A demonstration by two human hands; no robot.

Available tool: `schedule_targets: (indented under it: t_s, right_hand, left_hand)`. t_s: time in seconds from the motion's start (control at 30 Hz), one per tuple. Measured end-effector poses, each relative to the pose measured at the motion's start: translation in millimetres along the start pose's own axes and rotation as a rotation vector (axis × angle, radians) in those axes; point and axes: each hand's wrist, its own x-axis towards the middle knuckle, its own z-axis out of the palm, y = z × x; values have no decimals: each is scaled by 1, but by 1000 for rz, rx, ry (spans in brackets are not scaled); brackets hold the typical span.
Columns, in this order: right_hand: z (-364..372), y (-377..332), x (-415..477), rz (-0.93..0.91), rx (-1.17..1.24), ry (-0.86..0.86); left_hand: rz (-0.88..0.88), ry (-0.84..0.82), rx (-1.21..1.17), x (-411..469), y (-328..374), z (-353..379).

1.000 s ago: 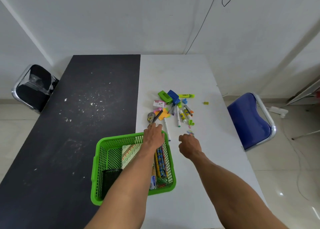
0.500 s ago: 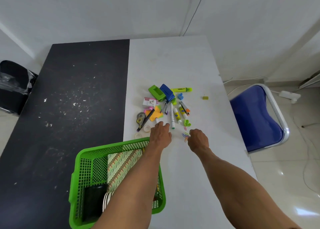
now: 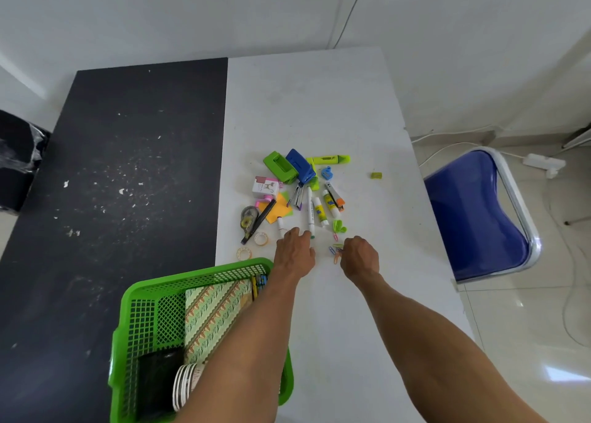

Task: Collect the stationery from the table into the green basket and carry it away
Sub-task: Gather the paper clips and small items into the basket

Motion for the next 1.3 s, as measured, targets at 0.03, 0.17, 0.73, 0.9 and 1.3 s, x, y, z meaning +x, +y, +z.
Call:
schedule_targets:
  t_s: [0.03, 0.17, 0.73, 0.9, 1.3]
  right_hand:
    - [0, 0, 0, 5, 3, -3]
    - [1, -1, -5, 37, 62, 21]
    - [-9, -6, -31, 31, 59, 62]
    - [-18, -26, -46, 4, 106, 96]
    - [-13, -117, -135, -183, 147, 174]
  left_hand:
    - [0, -4, -6, 0, 1, 0]
    - [6, 7, -5, -4, 4, 1]
    - [-39, 57, -7, -25, -2, -18]
    - [-32, 91, -15, -42, -2, -38]
    - [-142, 97, -54, -122, -52, -76]
